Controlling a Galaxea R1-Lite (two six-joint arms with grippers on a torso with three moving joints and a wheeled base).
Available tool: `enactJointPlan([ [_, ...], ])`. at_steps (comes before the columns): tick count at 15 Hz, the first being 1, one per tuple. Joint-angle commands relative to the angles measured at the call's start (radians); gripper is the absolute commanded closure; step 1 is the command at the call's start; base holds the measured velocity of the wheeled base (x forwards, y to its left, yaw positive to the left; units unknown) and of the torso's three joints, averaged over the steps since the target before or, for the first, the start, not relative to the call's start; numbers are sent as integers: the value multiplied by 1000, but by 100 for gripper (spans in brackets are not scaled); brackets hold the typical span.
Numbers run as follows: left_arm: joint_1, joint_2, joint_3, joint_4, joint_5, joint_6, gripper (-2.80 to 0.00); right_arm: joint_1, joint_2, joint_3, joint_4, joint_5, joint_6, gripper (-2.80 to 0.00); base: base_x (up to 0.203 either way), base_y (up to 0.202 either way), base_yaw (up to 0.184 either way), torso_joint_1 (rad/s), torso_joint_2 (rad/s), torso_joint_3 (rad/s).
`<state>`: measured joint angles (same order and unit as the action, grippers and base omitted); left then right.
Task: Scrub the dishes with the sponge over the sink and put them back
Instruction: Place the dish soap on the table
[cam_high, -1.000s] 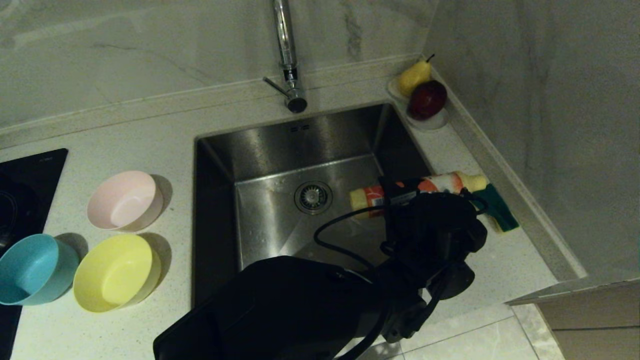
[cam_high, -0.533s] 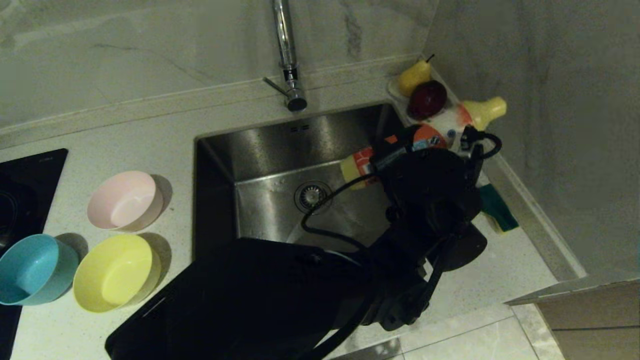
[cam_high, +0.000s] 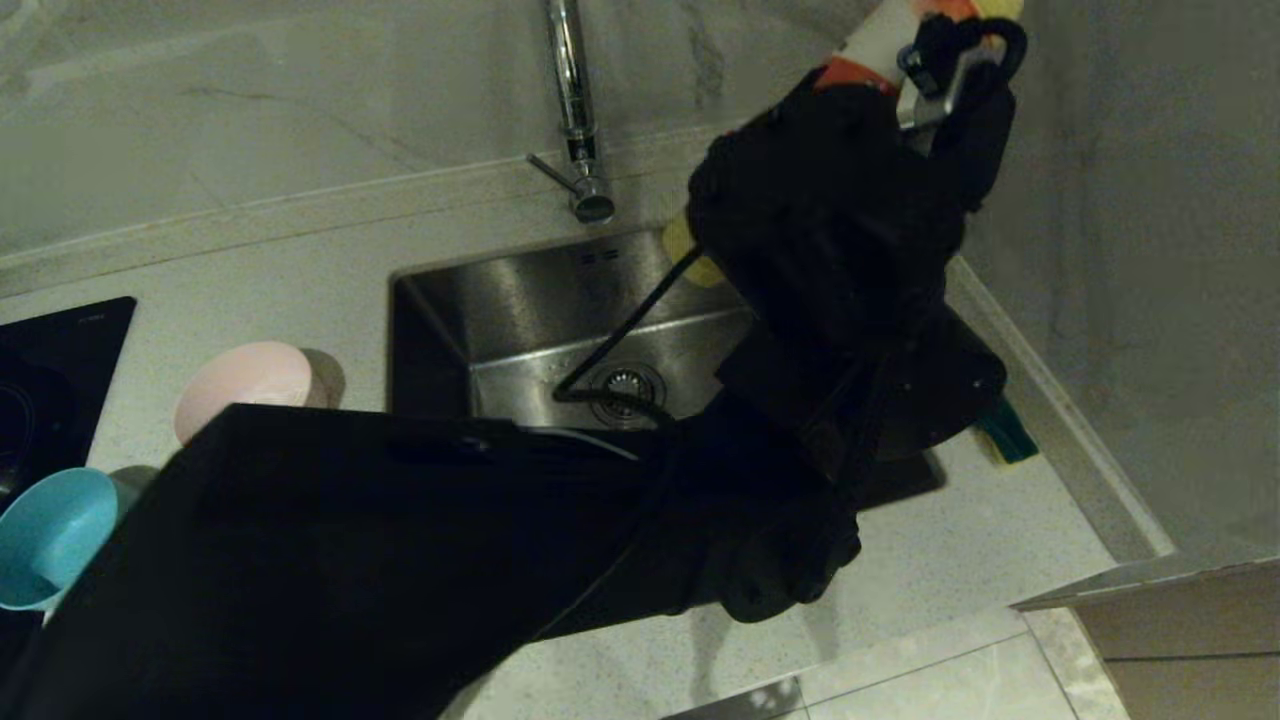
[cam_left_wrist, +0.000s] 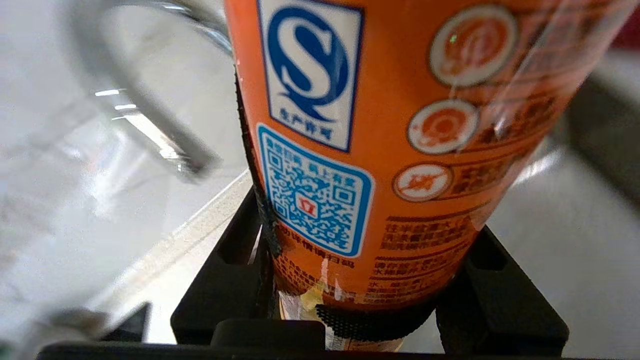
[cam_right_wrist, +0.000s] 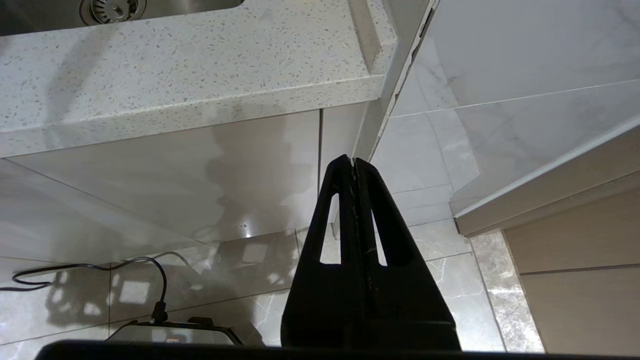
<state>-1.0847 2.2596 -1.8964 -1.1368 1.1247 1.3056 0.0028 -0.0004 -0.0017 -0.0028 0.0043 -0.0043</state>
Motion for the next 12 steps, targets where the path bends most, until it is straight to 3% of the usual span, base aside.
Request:
enactJointPlan([
  [1,-13,-86,0,-3,-18,-25,0,0,0,0,0,0,0,0,0,0,0,0,0,0],
  [5,-26,-171,2,0,-68,-61,0,0,0,0,0,0,0,0,0,0,0,0,0,0],
  [12,-69,-286,3,10,-83,-84,0,0,0,0,0,0,0,0,0,0,0,0,0,0],
])
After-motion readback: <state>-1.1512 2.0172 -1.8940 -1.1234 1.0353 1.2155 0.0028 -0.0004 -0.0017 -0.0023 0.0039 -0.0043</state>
